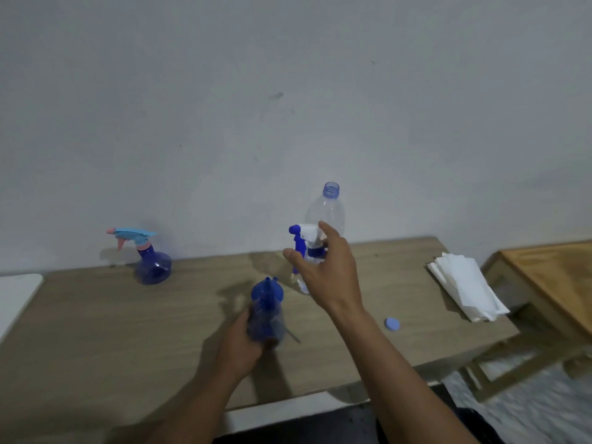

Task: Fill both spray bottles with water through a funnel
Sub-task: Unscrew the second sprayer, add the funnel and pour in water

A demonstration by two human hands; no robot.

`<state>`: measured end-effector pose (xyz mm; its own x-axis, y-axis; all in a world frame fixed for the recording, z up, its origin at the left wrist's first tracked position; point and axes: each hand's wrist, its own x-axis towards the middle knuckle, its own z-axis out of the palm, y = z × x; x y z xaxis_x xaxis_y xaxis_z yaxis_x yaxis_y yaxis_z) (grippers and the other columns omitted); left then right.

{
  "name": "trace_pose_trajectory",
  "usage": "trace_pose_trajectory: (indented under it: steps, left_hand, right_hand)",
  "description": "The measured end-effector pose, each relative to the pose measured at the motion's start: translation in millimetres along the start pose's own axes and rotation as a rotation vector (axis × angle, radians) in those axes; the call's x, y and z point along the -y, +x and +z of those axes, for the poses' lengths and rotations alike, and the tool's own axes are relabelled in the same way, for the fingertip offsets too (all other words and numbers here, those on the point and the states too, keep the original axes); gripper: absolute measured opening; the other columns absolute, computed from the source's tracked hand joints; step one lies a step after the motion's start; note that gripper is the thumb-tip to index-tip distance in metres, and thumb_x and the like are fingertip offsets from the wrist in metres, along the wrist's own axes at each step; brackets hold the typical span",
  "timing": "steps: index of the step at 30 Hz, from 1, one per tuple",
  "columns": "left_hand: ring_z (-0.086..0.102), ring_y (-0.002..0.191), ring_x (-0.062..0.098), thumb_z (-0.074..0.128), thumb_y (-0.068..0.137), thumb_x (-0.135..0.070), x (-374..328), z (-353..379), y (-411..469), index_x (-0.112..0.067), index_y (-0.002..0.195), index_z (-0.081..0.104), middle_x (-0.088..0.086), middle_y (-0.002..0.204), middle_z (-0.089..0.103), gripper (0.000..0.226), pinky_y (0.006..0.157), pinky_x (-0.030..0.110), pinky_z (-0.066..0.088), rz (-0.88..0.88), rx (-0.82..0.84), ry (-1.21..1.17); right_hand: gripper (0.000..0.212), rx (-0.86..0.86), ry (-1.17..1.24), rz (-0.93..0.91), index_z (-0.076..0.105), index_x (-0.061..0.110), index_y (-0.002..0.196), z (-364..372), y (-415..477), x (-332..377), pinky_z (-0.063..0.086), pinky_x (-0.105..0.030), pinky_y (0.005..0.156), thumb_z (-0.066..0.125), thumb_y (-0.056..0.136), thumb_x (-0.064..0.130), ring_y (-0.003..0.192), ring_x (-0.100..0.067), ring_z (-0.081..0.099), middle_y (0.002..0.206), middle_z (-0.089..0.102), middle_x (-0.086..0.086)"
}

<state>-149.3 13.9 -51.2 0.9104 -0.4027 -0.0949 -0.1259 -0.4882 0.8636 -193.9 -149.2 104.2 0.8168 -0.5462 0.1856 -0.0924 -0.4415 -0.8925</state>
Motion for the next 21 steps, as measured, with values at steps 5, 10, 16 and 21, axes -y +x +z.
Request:
trace_pose_trajectory:
  steps: [5, 10, 16, 21]
  left_hand:
    - [0.069, 0.103, 0.014, 0.091, 0.056, -0.015, 10, 3, 4, -0.043, 0.124, 0.057, -0.011, 0.115, 0.071, 0.081, 0.084, 0.019, 0.054, -0.057, -0.079, -0.191]
    - [0.068, 0.102, 0.012, 0.090, 0.059, -0.010, 13, 3, 9, -0.026, 0.133, 0.057, -0.008, 0.116, 0.070, 0.082, 0.077, 0.012, 0.048, -0.075, -0.091, -0.199]
    - [0.069, 0.099, 0.007, 0.089, 0.064, -0.008, 10, 5, 4, -0.033, 0.126, 0.059, -0.010, 0.111, 0.072, 0.073, 0.082, 0.022, 0.053, -0.098, -0.131, -0.187]
    - [0.068, 0.100, 0.002, 0.089, 0.068, -0.008, 9, 6, -1, -0.041, 0.121, 0.058, -0.016, 0.110, 0.070, 0.070, 0.079, 0.014, 0.049, -0.088, -0.155, -0.198]
  right_hand:
    - [0.054, 0.154, -0.336, 0.215, 0.052, 0.028, 0.124, 26, -6, -88, 0.056, -0.038, 0.082, 0.071, 0.078, 0.049, 0.092, -0.020, 0.062, 0.111, 0.055, -0.005]
    - [0.060, 0.236, -0.589, 0.336, 0.045, 0.016, 0.133, 44, -17, -147, 0.049, -0.040, 0.088, 0.068, 0.087, 0.048, 0.111, -0.038, 0.059, 0.122, 0.051, -0.014]
    - [0.067, 0.230, -0.746, 0.237, 0.043, 0.018, 0.142, 61, -31, -180, 0.045, -0.041, 0.091, 0.055, 0.092, 0.061, 0.113, -0.032, 0.052, 0.126, 0.056, -0.011]
    - [0.077, 0.239, -0.800, 0.149, 0.033, 0.017, 0.153, 62, -36, -192, 0.044, -0.042, 0.095, 0.046, 0.094, 0.065, 0.123, -0.031, 0.048, 0.136, 0.053, -0.010]
